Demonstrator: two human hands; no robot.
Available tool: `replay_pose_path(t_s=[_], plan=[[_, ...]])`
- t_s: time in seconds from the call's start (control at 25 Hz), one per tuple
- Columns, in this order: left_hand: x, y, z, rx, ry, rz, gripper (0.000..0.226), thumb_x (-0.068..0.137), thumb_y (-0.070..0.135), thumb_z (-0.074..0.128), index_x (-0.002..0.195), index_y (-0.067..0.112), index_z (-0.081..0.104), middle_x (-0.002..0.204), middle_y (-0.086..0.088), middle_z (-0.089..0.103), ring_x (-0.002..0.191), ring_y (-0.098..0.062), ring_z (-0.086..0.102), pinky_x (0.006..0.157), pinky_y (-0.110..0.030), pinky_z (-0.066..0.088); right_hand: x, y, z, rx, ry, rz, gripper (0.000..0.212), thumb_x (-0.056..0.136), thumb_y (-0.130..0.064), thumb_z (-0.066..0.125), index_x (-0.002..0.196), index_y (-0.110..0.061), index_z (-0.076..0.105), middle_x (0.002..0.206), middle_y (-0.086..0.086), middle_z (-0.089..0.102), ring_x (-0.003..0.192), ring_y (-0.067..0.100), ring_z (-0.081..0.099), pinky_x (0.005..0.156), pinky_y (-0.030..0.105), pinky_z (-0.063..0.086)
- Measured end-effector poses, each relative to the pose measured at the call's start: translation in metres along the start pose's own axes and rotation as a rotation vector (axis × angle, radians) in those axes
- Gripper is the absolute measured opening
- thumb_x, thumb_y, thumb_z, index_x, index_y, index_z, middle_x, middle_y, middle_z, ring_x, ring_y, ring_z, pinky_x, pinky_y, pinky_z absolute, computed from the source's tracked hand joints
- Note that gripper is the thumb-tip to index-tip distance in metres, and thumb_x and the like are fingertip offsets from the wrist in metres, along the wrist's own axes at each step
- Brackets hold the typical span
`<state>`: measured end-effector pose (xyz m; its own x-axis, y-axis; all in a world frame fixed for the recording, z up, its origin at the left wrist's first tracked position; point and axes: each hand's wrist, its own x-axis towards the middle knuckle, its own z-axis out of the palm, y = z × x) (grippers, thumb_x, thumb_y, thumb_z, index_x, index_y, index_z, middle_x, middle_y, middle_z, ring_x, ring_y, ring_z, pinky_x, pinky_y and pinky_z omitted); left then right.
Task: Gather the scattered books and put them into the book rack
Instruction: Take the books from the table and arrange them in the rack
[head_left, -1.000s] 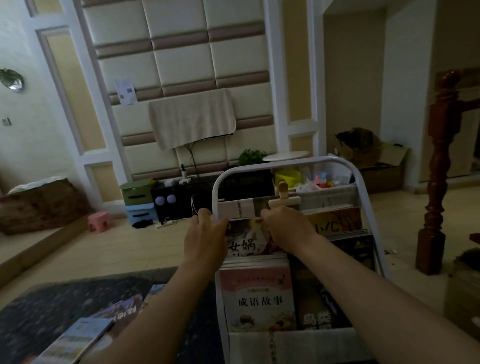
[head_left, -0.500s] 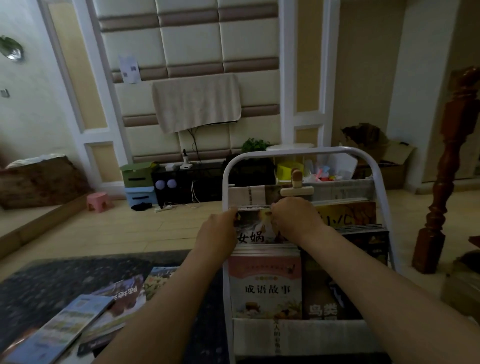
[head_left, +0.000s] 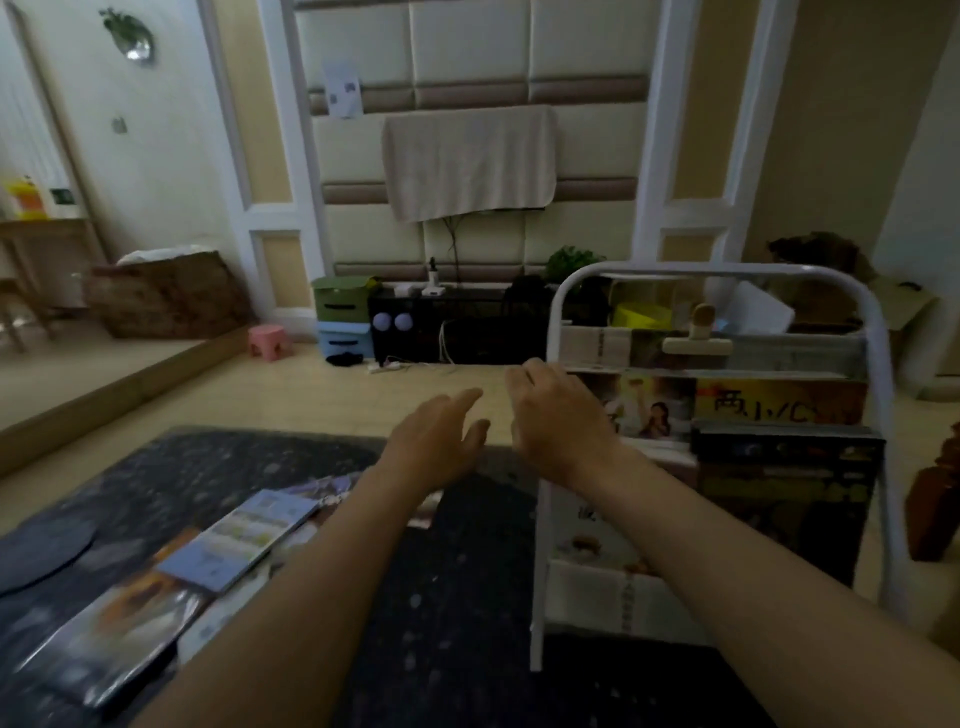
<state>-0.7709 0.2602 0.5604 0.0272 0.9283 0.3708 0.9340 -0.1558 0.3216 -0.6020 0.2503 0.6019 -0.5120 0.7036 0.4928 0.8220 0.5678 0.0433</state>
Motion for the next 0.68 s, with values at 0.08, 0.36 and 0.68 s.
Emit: replay_pose_path(t_s=[0.08,0.36,0.68], plan=[[-0.019,-0.045,-0.001,-0.001,-0.025,-0.081,0.051,0.098,0.038,0.047,0.146,0.023,0.039,0.134,-0.011,0.054,0.118,-0.03,0.053,0.094,-0.041,0.048,0.007,-0.031,0.017,0.098,-0.066,-0.034,0.037,0.09,-0.015,0.045,0.126,-0.006,0.049,0.121,0.016,0.052,0.11,0.035,0.051,0.084,0.043,0.047],[-0.143,-0.185,0.049,-0.013,-0.138,-0.508,0.041,0.093,0.024,0.052,0.134,0.019,0.052,0.136,-0.01,0.052,0.117,-0.031,0.053,0.092,-0.042,0.05,0.004,-0.139,0.15,0.332,-0.591,0.117,0.041,0.096,-0.021,0.049,0.135,-0.009,0.045,0.135,0.015,0.049,0.115,0.034,0.054,0.09,0.04,0.05],[-0.211,-0.244,0.102,0.114,0.0,-0.864,0.045,0.089,0.028,0.055,0.133,0.02,0.055,0.144,-0.013,0.042,0.13,-0.033,0.041,0.106,-0.045,0.035,0.004,-0.231,0.261,0.609,-0.935,0.353,0.016,0.095,-0.022,0.058,0.099,-0.014,0.045,0.099,0.008,0.052,0.079,0.023,0.053,0.062,0.034,0.047]])
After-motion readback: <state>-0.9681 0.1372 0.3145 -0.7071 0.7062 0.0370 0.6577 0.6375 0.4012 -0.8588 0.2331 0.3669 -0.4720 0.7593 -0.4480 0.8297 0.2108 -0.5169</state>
